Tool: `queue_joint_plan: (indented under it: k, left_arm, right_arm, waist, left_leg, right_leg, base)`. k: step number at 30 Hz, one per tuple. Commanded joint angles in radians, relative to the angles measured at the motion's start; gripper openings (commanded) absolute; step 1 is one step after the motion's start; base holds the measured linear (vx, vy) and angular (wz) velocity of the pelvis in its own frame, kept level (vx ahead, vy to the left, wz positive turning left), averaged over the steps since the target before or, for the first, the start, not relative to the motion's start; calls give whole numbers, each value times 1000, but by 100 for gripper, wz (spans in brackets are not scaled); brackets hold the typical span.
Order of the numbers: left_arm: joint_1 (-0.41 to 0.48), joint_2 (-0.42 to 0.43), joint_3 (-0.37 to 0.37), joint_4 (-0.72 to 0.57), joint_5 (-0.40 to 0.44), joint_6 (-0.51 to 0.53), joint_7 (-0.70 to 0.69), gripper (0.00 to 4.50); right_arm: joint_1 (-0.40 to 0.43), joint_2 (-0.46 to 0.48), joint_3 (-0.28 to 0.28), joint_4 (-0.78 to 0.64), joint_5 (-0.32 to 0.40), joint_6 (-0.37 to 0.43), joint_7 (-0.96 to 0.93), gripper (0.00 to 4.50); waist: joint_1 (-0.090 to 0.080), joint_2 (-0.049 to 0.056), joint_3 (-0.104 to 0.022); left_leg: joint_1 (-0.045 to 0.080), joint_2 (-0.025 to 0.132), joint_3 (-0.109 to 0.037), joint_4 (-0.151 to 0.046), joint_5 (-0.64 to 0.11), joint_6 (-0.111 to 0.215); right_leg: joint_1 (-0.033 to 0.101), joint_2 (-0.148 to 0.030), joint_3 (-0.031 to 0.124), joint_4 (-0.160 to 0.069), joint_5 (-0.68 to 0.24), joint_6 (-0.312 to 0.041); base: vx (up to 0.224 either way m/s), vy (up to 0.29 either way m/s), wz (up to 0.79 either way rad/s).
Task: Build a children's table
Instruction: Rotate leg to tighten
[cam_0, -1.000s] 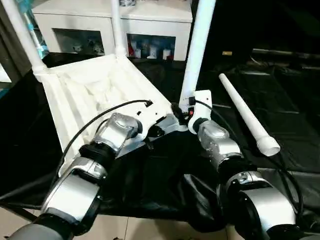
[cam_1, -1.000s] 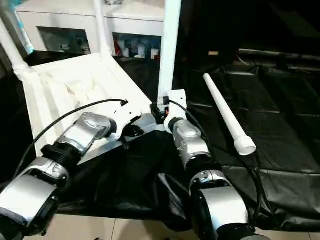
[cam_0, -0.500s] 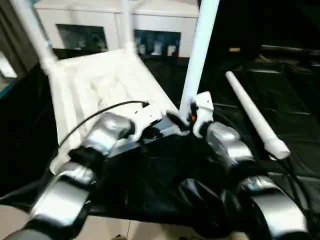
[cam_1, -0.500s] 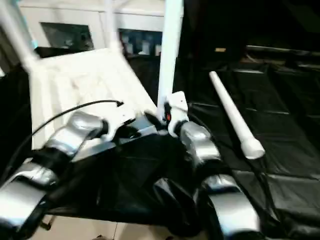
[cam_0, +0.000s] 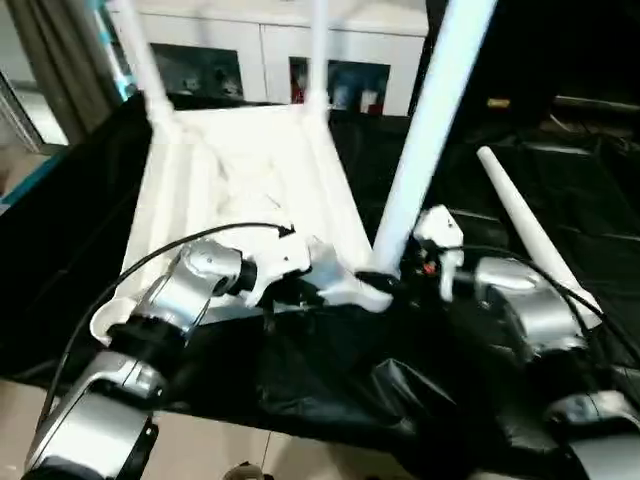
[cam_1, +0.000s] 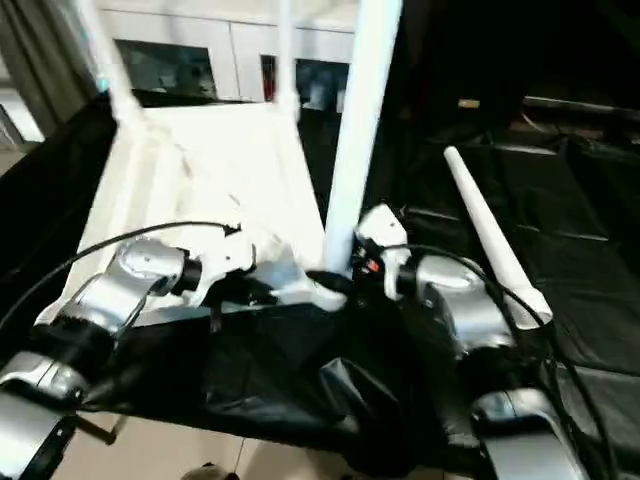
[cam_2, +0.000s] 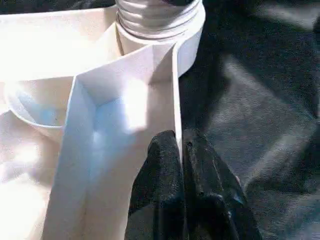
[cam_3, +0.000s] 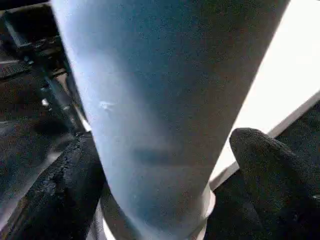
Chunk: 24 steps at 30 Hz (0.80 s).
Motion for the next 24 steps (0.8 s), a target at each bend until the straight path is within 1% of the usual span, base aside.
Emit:
queue_joint_plan:
  k: [1,2,3,6,8,9,10,11,12,15,17,18,22,24]
  left_arm:
    - [-6,-2,-8,-38,-23,-31,-28,0]
    - [-6,-1,-9,-36,-21,-33,-28,0]
    - [-9,-3,-9,-30,-20,-36,-28,0]
    - [-14,-5,-9,-24,-17,-38,-26,0]
    - [-15,-5,-8,-24,-17,-38,-26,0]
    - [-16,-6,-7,-23,-17,-38,-26,0]
    - [-18,-5,-6,-23,-17,-37,-27,0]
    - [-18,-5,-6,-23,-17,-37,-27,0]
    - [-19,-4,-6,-22,-17,-38,-28,0]
    - [-17,-2,-6,-22,-18,-39,-30,0]
    - [-17,0,-6,-19,-17,-41,-32,0]
    - [-17,0,-6,-18,-17,-40,-32,0]
    - [-20,-9,3,-10,-24,-20,-23,0]
    - [-30,-33,19,14,-28,6,20,0]
  right_arm:
    - [17,-17,16,-35,5,11,20,404]
    - [21,-18,20,-37,2,11,19,404]
    - [24,-17,21,-39,0,14,16,389]
    - [27,-12,23,-40,-2,17,14,379]
    - [30,-9,23,-45,0,27,16,361]
    - [31,-8,23,-47,-1,31,16,342]
    - [32,-6,22,-50,3,39,14,342]
    - [33,-7,23,-53,5,43,13,334]
    - [34,-8,26,-54,6,43,11,316]
    - [37,-7,30,-57,8,43,11,304]
    - [44,-8,35,-59,7,43,12,281]
    - [48,-8,37,-61,5,42,13,276]
    - [67,-6,36,-55,-1,46,0,270]
    - [76,28,5,-6,-4,51,-97,270]
  waist:
    - [-2,3,-75]
    - [0,2,-76]
    - [-2,2,-76]
    - [-2,3,-78]
    - [-1,3,-79]
    - [-1,5,-79]
    - [-1,5,-79]
    - [-1,4,-79]
    - [0,6,-80]
    - [-1,6,-80]
    - [-1,8,-80]
    - [-1,6,-81]
    - [0,7,-81]
    - [-1,7,-79]
  left_leg:
    - [8,47,-8,-62,-101,79]
    - [8,46,-8,-61,-97,78]
    - [7,46,-9,-61,-93,78]
    - [6,45,-9,-59,-83,80]
    - [5,45,-10,-58,-77,82]
    - [6,46,-10,-58,-76,83]
    - [6,46,-10,-58,-77,83]
    - [6,46,-10,-58,-77,84]
    - [6,46,-11,-57,-77,83]
    - [5,45,-10,-56,-77,82]
    - [6,46,-11,-56,-80,81]
    - [6,45,-10,-56,-78,81]
    - [7,46,-10,-55,-75,84]
    - [8,45,-9,-56,-90,78]
  right_leg:
    - [71,-92,63,-59,-146,-193]
    - [70,-92,63,-58,-140,-193]
    - [71,-93,62,-57,-131,-196]
    - [72,-93,62,-54,-114,-201]
    - [72,-91,61,-53,-104,-203]
    - [72,-91,61,-52,-100,-204]
    - [72,-90,60,-51,-98,-204]
    - [72,-91,60,-51,-94,-206]
    - [73,-92,60,-51,-92,-208]
    - [73,-92,60,-50,-80,-211]
    - [73,-92,60,-49,-81,-212]
    - [74,-91,61,-49,-76,-212]
    - [73,-91,60,-48,-65,-215]
    - [72,-93,60,-52,-92,-215]
  base:
    - [0,0,0]
    - [0,0,0]
    - [0,0,0]
    - [0,0,0]
    - [0,0,0]
    - [0,0,0]
    - [0,0,0]
    - [0,0,0]
    - [0,0,0]
    - [0,0,0]
    - [0,0,0]
    - [0,0,0]
    - [0,0,0]
    - [0,0,0]
